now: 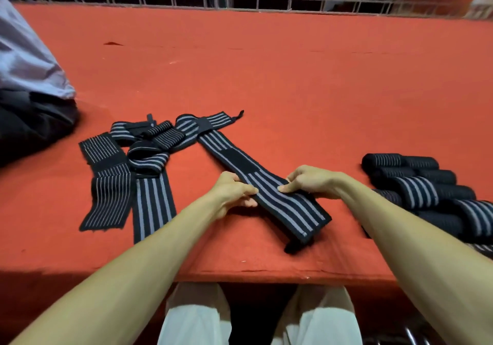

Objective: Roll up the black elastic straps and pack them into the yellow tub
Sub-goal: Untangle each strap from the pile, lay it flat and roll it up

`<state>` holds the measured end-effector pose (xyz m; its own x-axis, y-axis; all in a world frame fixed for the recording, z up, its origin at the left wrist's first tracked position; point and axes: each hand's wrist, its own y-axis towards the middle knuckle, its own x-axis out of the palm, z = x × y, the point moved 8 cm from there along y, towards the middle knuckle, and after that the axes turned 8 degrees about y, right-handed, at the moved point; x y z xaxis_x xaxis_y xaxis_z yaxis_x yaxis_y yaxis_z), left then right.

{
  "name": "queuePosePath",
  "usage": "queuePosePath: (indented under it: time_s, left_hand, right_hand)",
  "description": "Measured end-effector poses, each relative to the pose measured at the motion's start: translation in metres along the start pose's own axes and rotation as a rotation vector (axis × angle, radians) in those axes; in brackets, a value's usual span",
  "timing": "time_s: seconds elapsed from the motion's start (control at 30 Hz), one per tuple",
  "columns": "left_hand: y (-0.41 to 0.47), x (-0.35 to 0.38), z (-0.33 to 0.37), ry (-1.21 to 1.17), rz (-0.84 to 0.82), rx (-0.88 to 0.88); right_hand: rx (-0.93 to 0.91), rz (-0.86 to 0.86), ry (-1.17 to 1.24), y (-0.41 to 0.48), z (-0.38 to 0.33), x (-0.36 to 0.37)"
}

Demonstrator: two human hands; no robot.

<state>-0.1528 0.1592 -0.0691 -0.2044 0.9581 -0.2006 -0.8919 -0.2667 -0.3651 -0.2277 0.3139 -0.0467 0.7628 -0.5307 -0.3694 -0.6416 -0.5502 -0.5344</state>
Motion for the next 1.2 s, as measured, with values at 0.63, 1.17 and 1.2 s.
queuePosePath:
  time_s: [0.63,1.17,1.2]
  left_hand:
    - [0.171,-0.171,0.047,1.259,0.55,0.644]
    - [0.202,-0.233,0.046,0.677,0.808,0.423]
    - [0.202,-0.234,0.044,0.644,0.806,0.423]
  right_hand:
    - [-0.297,0.425,-0.252,0.214,-0.122,0.008]
    - [-0.279,0.669,-0.312,0.294,-0.168,0.038]
    - [-0.273,0.681,-0.304,0.294,-0.17,0.039]
